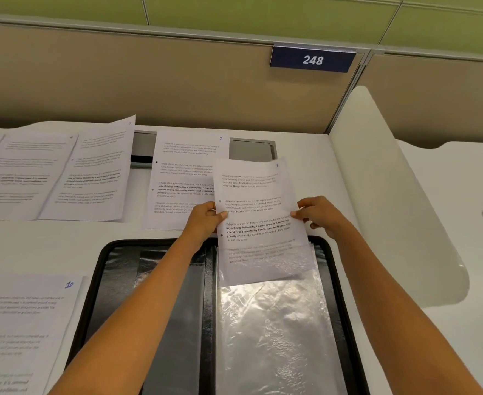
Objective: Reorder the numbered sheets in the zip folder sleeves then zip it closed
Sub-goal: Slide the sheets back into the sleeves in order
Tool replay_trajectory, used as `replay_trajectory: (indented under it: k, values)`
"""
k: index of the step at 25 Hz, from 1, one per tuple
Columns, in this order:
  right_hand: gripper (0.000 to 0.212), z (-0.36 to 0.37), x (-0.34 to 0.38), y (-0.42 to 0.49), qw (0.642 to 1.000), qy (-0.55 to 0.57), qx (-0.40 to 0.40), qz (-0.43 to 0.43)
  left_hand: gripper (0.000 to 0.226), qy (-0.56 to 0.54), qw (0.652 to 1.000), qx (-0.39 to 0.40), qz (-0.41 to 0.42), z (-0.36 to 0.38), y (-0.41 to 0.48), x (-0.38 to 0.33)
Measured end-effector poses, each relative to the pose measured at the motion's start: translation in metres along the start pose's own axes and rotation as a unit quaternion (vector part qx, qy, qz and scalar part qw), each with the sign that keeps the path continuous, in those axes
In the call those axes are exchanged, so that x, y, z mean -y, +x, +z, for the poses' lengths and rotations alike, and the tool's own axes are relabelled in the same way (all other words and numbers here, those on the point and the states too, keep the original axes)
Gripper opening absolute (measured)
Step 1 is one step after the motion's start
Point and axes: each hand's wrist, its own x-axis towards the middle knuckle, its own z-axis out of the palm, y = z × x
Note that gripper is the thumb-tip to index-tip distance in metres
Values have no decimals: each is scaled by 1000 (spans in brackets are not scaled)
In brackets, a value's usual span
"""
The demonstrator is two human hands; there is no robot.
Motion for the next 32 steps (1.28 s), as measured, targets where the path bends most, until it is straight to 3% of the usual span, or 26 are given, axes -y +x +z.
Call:
replay_trajectory:
  k: [5, 13, 16, 18, 20, 21, 24, 27, 29, 32]
  values:
    - [5, -16, -4, -8, 997, 19, 21, -67, 29, -67, 997, 37, -9, -7, -6, 8]
    - [27, -25, -11, -22, 994, -25, 109, -15, 36, -72, 995, 67, -25, -7, -19, 19]
    - [26, -23, -9, -26, 994, -17, 103, -23, 30, -54, 998, 39, -4, 0, -31, 19]
    - [22, -21, -8, -26, 996, -3, 77, -43, 40, 24, 996, -34, 76, 8, -44, 22]
    - [22, -20, -6, -24, 997, 0, 66, -50, 61, 158, 961, -103, 202, 13, -67, 28]
    - [22, -20, -5, -23, 997, -3, 65, -49, 71, 240, 927, -118, 263, 18, -83, 35]
    - [23, -20, -4, -19, 997, -18, 67, -39, 80, 446, 807, -59, 383, 47, -147, 65]
    - [22, -19, -2, -16, 997, -34, 70, -27, 83, 534, 748, 70, 388, 90, -195, 110]
    - [23, -16, 0, -16, 996, -43, 73, -16, 85, 579, 723, 98, 363, 111, -197, 132]
    - [22, -12, -1, -15, 996, -47, 77, -2, 83, 606, 716, 95, 334, 136, -185, 139]
